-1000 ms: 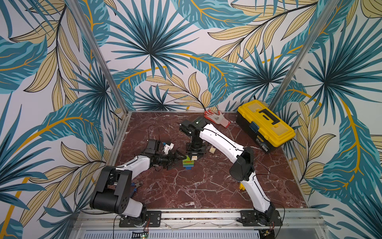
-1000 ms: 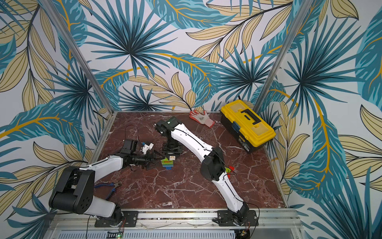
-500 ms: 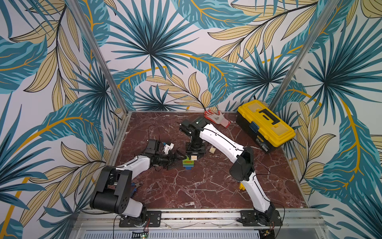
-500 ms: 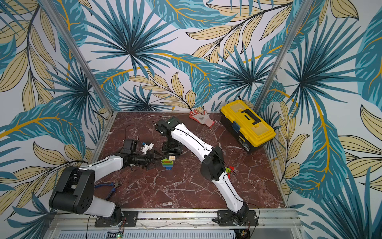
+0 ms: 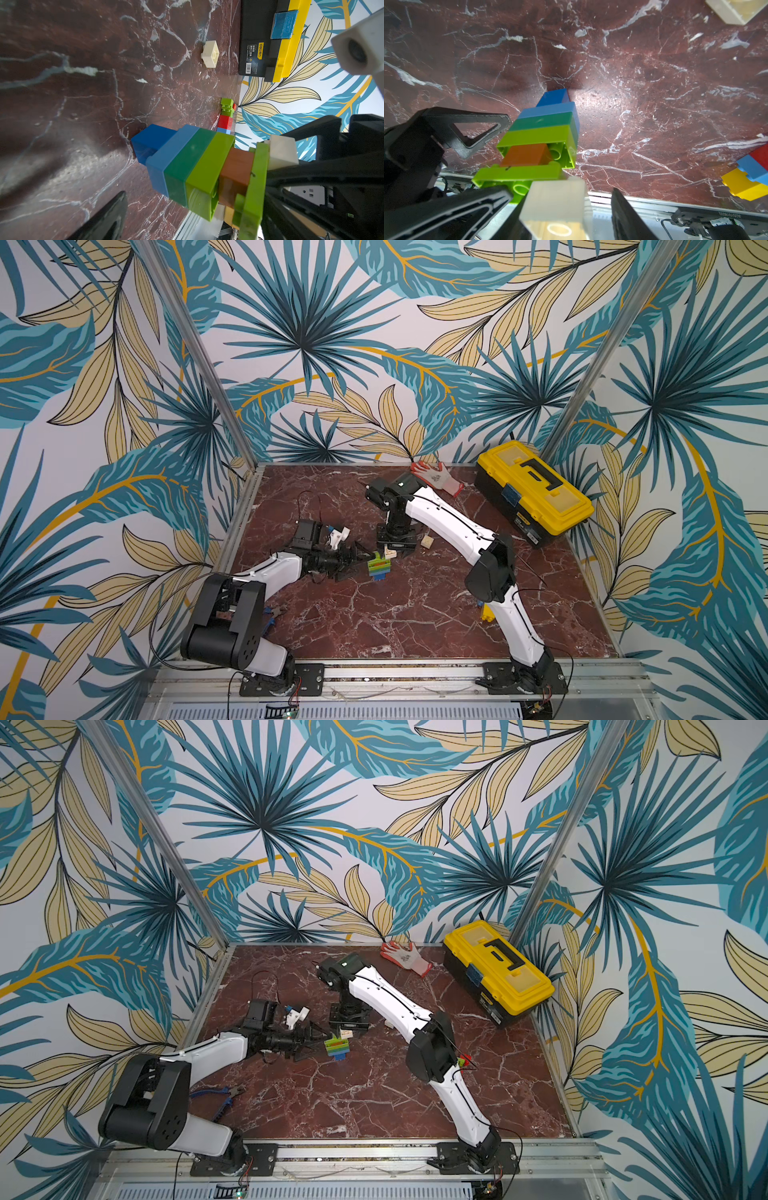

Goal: Assemble a carrot with lego
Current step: Assemble the lego brick with the lego brick.

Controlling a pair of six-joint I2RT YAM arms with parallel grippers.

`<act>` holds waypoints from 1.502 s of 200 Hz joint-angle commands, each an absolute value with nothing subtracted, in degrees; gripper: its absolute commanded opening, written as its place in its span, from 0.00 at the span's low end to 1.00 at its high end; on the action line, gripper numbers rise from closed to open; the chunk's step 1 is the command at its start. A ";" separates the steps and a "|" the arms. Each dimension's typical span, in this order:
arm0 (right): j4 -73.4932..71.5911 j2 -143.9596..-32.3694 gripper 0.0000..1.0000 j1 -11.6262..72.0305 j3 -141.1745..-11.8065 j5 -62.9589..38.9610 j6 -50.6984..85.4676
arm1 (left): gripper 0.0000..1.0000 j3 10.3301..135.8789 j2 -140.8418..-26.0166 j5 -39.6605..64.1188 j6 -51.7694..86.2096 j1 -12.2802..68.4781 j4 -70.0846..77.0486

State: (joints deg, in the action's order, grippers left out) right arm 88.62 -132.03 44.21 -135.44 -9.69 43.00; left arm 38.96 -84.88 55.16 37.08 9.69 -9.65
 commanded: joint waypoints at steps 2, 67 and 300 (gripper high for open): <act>85.94 -130.31 0.59 43.59 -133.13 -8.57 42.56 | 0.96 38.05 -86.76 48.06 36.40 9.59 -14.32; 83.40 -124.45 0.62 43.59 -129.02 -9.24 42.45 | 0.96 38.06 -87.00 48.02 36.39 9.60 -14.32; 26.52 -96.77 0.69 36.99 -75.86 -25.98 50.37 | 0.96 39.11 -87.36 46.69 35.33 9.63 -17.10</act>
